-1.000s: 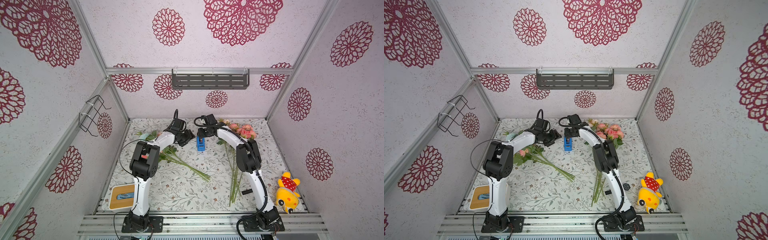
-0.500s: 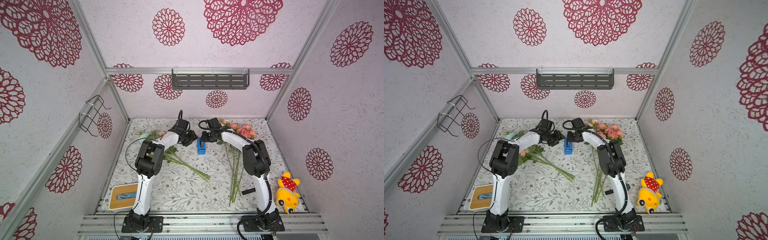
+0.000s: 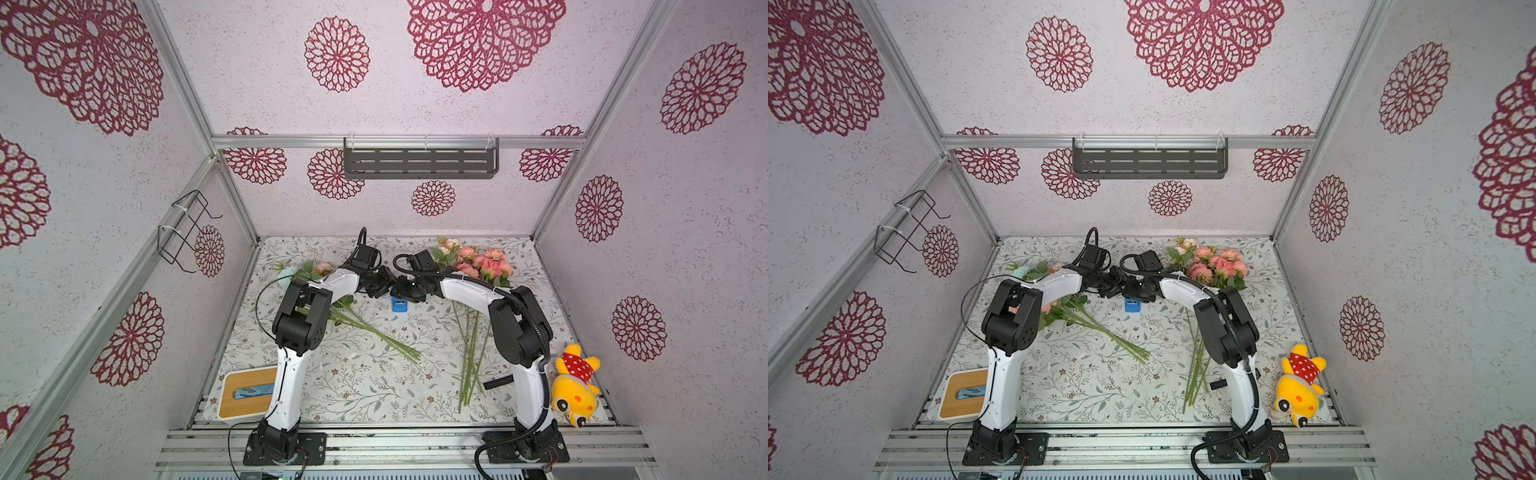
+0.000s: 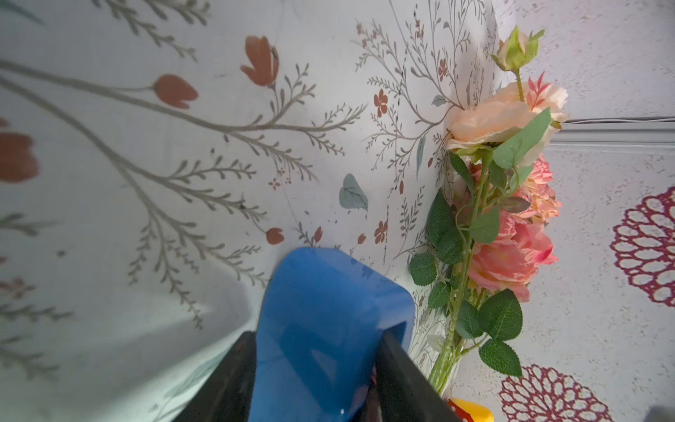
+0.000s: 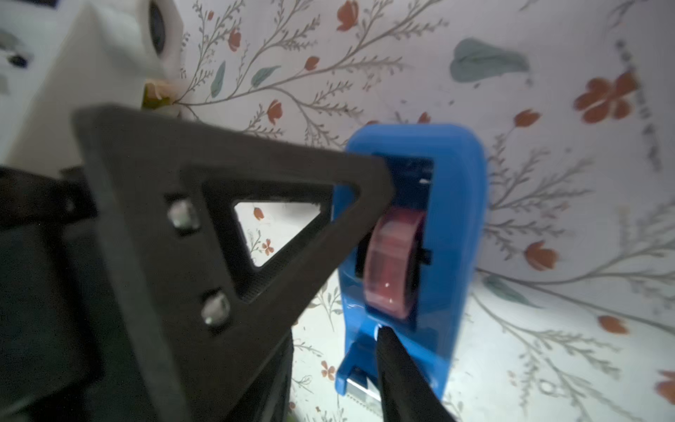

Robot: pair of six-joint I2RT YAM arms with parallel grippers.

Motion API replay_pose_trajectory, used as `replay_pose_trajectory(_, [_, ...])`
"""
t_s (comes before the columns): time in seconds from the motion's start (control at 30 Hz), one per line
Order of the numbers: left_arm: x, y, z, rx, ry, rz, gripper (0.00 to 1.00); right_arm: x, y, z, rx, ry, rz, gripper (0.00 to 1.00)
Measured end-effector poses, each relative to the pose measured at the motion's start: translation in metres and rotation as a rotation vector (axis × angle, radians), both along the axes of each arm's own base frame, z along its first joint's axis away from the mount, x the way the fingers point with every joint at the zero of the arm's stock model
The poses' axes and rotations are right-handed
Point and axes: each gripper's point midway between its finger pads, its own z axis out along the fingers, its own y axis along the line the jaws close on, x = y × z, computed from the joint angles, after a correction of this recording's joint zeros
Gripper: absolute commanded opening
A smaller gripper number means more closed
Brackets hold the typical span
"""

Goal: Wrap bouquets with tape
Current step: Move the Tape Cutter to the center of the board.

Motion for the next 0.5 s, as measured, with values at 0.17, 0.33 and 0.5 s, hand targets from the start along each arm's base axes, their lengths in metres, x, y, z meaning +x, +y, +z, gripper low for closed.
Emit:
replay_pose_trajectory(0.17, [-0.006, 0.005, 0.006, 0.003, -0.005, 0.013, 0.54, -0.005, 0.005, 0.003, 0.056, -0.001, 0.012, 0.44])
replay_pose_trajectory(0.33, [-0.003, 0.008, 0.017, 0.003, -0.029, 0.024, 0.52, 0.003, -0.007, 0.015, 0.052, -0.026, 0.012, 0.44])
replay_pose_trajectory(0.5, [-0.008, 0.009, 0.021, -0.003, -0.032, 0.026, 0.47, 0.006, -0.016, 0.04, 0.051, -0.086, 0.037, 0.42])
